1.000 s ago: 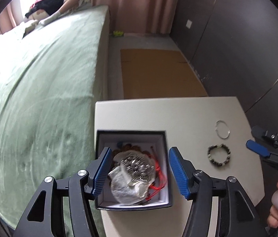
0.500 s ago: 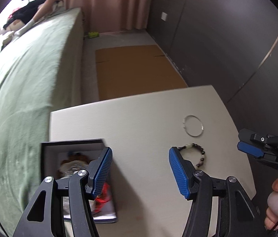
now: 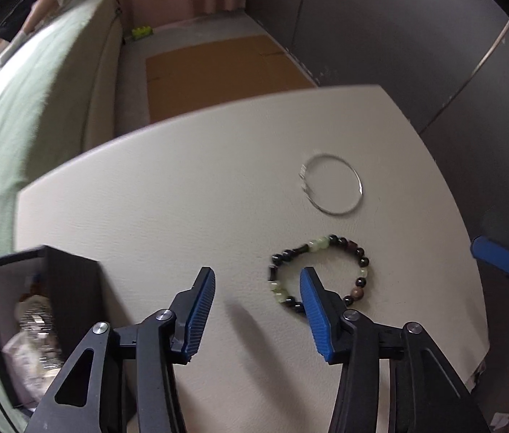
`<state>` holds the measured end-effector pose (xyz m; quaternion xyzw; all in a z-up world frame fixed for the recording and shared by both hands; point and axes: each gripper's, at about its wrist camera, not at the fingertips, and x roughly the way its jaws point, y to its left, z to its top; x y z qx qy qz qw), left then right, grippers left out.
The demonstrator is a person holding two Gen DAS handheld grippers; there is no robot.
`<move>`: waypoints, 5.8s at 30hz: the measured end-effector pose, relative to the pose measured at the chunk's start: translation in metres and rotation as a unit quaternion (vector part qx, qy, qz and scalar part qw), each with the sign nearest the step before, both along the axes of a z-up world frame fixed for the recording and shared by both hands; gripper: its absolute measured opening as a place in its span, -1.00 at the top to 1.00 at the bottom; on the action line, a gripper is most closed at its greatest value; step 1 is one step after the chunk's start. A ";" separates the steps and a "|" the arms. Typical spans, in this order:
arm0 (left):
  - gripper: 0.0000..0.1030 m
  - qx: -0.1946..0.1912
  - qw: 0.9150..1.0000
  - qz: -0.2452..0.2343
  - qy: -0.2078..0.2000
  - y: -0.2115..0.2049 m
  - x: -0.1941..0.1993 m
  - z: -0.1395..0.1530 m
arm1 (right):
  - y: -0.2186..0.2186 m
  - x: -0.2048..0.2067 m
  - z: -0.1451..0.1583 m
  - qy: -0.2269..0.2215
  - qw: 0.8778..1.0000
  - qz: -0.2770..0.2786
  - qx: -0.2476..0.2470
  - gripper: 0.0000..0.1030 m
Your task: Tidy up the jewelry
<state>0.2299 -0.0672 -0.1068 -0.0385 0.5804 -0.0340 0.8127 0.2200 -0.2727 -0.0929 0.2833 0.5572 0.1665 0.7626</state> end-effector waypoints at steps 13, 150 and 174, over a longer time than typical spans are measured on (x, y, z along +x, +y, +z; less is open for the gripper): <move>0.86 0.016 1.000 0.001 -0.027 -0.005 -0.004 -0.002 | -0.005 0.001 -0.007 0.019 1.000 -0.006 -0.006 -0.37; -0.43 -0.077 0.974 0.122 -0.173 0.130 -0.124 0.142 | 0.090 -0.037 0.079 -0.156 0.974 0.125 -0.107 -0.28; -0.99 -0.041 0.962 0.115 -0.243 0.106 -0.200 0.151 | 0.065 -0.103 0.095 -0.205 0.956 0.121 -0.171 -1.00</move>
